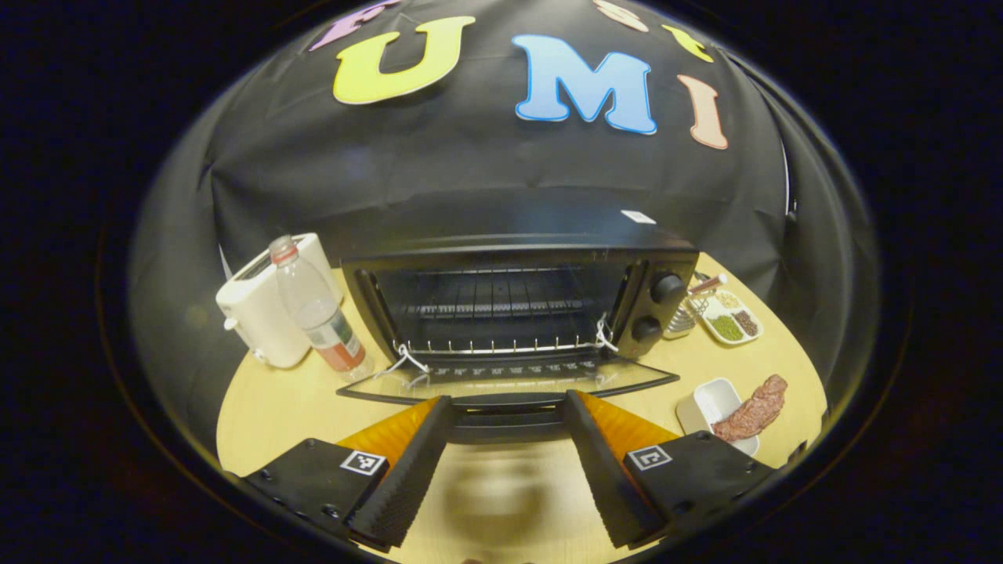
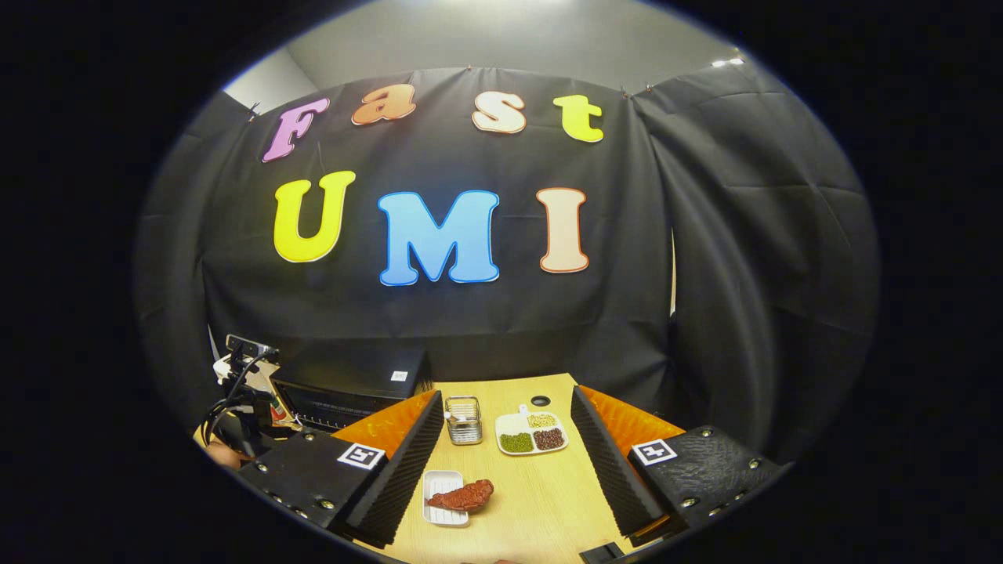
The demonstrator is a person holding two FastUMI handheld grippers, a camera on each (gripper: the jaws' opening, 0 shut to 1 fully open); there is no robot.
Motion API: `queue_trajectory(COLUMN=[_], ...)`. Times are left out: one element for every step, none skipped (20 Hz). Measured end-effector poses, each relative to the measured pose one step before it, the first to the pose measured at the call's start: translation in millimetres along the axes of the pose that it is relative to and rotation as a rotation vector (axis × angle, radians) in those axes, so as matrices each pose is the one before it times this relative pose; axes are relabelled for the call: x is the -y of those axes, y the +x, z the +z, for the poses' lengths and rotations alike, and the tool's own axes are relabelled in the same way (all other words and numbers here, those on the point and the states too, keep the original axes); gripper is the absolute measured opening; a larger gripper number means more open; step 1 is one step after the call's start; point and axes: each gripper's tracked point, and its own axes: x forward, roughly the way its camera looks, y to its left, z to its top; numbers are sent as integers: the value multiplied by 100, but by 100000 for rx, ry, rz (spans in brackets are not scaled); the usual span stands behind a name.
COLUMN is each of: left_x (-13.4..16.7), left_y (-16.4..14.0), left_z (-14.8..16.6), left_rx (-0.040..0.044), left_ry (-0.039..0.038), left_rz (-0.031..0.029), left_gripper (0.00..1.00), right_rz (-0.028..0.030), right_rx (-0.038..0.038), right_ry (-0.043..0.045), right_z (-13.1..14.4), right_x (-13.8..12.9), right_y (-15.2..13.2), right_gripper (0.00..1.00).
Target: Open the electric oven with the left hand, put the food in, and close the electric oven.
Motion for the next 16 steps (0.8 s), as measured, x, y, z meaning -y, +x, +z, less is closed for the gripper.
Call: queue_trajectory(left_x=[44,46,-76,-50,-175,-126,40,3,-193,-393,-137,-41,22,133,102,171], left_y=[9,70,30,254,180,-46,-205,20,33,-156,-328,-614,-793,-997,-1019,-1308], left_z=[-961,-1133,-912,-681,-482,-153,384,505,-75,333,703,1002,1201,1576,1689,1963], left_rx=[-1483,-1786,-1314,-780,-744,25,1372,1422,-345,527,1613,2525,3367,3866,4222,5072], left_ry=[-120,127,137,589,583,-244,-643,-294,-10,-562,-1321,-1518,-1259,-994,-772,-775], left_rz=[-36,-3,17,356,647,309,-279,-432,442,946,400,122,-19,-11,-70,-342], left_gripper=[96,96,96,96,96,96,100,100,100,100,96,100,96,96,98,100], right_rz=[-273,-170,-218,-251,-158,-65,108,-8,397,916,911,687,987,2281,1877,1486], right_rx=[-437,-371,-303,-392,-395,-511,-618,-918,-979,-856,-1016,-1532,-1587,-2170,-2388,-3817], right_ry=[-75,-85,-172,-286,-277,-248,-192,-56,389,607,452,542,1132,2624,2564,2526], right_z=[-182,-95,-131,-107,-178,-139,-248,-269,-309,-268,-367,-452,-570,-619,-672,-1025], right_x=[157,156,123,139,112,111,34,48,-80,-149,-17,112,156,87,50,285], right_y=[-99,-46,-7,7,-35,54,152,107,183,115,222,321,430,520,542,734], right_gripper=[99,99,99,99,99,99,99,99,99,99,99,99,99,99,99,99])
